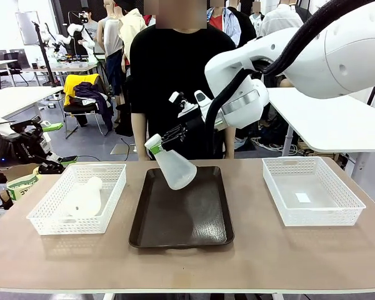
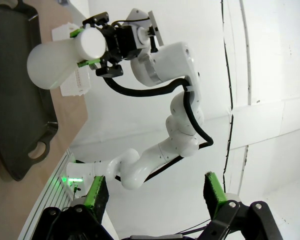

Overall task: Prepare the laboratory tools.
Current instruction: Place the picked Big flask upright in the Handle tray as instructed by the person.

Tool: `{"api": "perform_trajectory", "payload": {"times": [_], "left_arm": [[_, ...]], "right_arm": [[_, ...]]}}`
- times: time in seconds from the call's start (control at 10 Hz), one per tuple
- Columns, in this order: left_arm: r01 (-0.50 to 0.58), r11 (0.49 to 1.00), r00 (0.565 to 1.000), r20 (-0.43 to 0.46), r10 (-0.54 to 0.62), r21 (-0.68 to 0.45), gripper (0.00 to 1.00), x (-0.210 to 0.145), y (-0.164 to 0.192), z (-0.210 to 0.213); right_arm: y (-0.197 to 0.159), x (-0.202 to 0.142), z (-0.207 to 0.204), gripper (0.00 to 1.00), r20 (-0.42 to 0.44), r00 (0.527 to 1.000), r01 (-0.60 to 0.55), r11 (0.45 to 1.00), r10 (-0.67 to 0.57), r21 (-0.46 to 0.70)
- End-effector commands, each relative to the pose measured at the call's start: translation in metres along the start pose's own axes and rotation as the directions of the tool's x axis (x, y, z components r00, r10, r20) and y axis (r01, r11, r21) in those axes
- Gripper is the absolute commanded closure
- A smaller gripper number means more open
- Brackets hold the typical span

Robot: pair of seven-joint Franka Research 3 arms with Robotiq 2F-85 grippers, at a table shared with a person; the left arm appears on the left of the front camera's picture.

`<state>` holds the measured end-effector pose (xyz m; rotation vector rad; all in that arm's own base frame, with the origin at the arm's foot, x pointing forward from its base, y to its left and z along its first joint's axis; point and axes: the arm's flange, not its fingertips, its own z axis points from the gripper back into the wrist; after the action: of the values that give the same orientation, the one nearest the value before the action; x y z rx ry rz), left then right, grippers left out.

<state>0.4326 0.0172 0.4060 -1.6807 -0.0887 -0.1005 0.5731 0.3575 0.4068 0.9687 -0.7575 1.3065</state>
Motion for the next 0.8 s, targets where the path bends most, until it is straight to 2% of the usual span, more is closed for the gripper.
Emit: {"api": "perform_trajectory", "payload": {"times": [0.0,0.1,0.2,0.4,0.7], "left_arm": [[0.006,1.000,1.000,-0.001,-0.006,-0.007,0.00,-0.001,-0.003,0.001],[0.006,1.000,1.000,-0.001,-0.006,-0.007,0.00,-0.001,-0.003,0.001],[0.006,1.000,1.000,-0.001,-0.006,-0.007,0.00,-0.001,-0.003,0.001],[0.006,1.000,1.000,-0.001,-0.006,-0.007,0.00,-0.001,-0.003,0.001],[0.006,1.000,1.000,-0.001,-0.006,-0.007,0.00,-0.001,-0.003,0.001]], "right_arm": [[-0.019,-0.016,0.000,1.00,0.099,0.995,-0.026,1.000,0.027,-0.016],[-0.029,-0.024,0.000,1.00,0.127,0.991,-0.046,0.999,0.047,-0.017],[-0.035,-0.031,0.000,1.00,0.199,0.978,-0.068,0.997,0.062,0.021],[-0.046,-0.042,0.002,1.00,0.295,0.953,-0.069,0.997,0.076,-0.033],[-0.057,-0.053,-0.002,1.00,0.433,0.893,-0.145,0.989,0.124,0.015]]}}
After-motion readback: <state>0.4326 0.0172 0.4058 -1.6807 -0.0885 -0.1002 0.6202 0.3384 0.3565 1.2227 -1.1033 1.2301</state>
